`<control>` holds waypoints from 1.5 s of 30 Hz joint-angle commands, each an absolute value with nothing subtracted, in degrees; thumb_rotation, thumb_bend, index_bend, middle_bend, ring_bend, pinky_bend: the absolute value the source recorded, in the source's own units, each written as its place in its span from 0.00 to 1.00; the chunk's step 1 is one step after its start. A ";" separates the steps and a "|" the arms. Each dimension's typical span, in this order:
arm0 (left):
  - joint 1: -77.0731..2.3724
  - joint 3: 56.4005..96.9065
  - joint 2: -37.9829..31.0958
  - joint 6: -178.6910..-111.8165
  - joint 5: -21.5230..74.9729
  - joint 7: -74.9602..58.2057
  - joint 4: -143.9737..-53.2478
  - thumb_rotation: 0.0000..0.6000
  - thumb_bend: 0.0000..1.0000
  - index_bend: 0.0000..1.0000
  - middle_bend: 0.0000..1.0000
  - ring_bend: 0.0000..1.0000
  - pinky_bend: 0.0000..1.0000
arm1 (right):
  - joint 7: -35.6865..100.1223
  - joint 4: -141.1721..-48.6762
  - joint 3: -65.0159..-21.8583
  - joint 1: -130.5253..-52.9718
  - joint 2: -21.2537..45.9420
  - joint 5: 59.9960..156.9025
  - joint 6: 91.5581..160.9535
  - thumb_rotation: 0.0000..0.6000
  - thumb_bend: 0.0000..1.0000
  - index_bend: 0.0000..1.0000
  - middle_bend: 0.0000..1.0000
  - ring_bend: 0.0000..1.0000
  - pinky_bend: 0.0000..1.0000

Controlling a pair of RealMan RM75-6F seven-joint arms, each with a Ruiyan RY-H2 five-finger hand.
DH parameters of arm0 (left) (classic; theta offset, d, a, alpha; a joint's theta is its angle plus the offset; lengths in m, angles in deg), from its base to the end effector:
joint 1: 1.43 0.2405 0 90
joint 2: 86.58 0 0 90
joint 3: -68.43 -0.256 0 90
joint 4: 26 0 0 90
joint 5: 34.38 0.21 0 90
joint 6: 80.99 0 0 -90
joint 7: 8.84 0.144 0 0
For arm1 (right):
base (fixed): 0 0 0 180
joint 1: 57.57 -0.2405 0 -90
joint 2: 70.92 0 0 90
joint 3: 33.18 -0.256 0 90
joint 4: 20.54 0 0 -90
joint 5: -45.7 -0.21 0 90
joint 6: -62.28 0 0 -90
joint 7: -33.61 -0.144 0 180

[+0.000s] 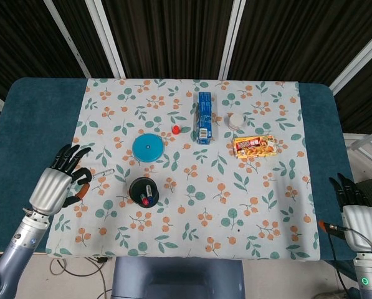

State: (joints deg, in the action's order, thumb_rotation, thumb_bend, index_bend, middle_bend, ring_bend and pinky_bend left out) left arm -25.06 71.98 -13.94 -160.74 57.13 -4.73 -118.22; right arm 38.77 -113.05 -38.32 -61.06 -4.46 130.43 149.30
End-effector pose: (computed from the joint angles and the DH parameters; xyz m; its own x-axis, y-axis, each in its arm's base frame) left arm -0.2119 0.2629 0.0973 0.3506 -0.0287 0.9361 0.8491 -0.4119 -0.3307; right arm -0.3091 -0.1813 0.1570 0.4340 0.0563 0.8992 -0.9009 0.0358 0.4326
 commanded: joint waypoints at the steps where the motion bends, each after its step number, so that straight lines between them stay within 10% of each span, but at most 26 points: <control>1: -26.22 73.08 -11.72 -158.70 55.31 -4.75 -115.76 1.00 0.38 0.55 0.10 0.00 0.00 | 38.72 -113.05 -38.35 -61.07 -4.50 130.35 149.23 1.00 0.10 0.10 0.02 0.07 0.19; 33: -32.33 72.14 0.26 -147.35 50.64 7.38 -109.23 1.00 0.38 0.53 0.09 0.00 0.00 | 38.21 -113.03 -38.31 -61.13 -4.75 130.44 149.05 1.00 0.10 0.10 0.02 0.07 0.19; 45: -31.45 69.91 -2.03 -148.23 52.60 9.11 -113.73 1.00 0.24 0.30 0.07 0.00 0.00 | 38.26 -113.04 -38.23 -61.18 -4.80 130.52 148.93 1.00 0.10 0.10 0.02 0.07 0.19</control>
State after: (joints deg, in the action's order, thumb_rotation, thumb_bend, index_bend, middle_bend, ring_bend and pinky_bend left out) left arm -31.82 70.39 -1.04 -147.69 51.99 8.85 -112.29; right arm 38.26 -113.04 -38.24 -61.18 -4.80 130.52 148.93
